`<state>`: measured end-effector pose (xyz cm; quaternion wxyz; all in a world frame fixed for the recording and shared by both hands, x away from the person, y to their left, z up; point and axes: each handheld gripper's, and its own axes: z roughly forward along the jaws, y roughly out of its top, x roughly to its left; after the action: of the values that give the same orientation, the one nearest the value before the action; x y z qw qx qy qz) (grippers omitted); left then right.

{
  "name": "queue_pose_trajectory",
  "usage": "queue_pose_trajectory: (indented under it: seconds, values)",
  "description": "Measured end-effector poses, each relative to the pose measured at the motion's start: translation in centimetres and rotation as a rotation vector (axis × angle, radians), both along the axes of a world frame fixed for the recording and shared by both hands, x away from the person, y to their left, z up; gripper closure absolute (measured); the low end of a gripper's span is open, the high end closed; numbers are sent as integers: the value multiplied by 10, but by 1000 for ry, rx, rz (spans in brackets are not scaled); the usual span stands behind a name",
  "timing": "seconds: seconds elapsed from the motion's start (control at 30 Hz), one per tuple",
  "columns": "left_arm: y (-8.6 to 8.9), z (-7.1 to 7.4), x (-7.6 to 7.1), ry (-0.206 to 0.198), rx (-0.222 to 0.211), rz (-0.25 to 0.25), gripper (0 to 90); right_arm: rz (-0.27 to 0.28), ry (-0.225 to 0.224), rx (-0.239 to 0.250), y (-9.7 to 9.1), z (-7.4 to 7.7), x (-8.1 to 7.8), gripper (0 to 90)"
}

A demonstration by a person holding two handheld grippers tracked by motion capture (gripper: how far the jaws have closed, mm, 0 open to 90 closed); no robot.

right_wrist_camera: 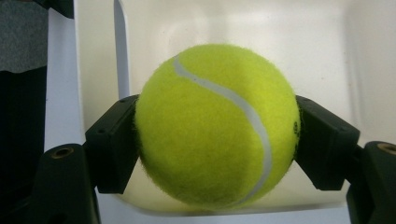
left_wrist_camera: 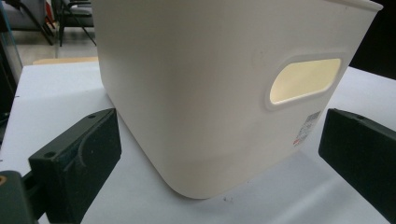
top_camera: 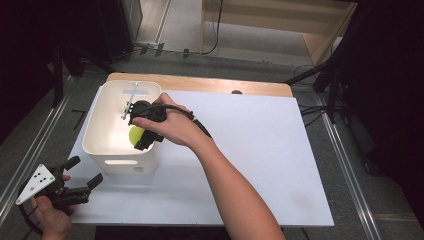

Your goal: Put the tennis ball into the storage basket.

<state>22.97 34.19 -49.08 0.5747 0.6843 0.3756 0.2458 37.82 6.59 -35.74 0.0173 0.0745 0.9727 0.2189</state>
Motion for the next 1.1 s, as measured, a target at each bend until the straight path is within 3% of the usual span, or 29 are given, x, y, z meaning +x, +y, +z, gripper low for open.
queue_pose_trajectory:
  seconds: [0.07, 0.17, 0.53, 1.1]
  values:
    - [0, 0, 0, 0, 0, -1, 0, 1, -7, 2, 0, -2, 0, 222]
    - [0, 0, 0, 1, 3, -1, 0, 5, 23, 18, -1, -1, 0, 133]
    - [0, 0, 0, 1, 4, -2, 0, -25, -28, 48, -11, 4, -1, 134]
    - [-1, 0, 1, 1, 8, 2, 0, -72, -42, 118, -48, 15, -7, 134]
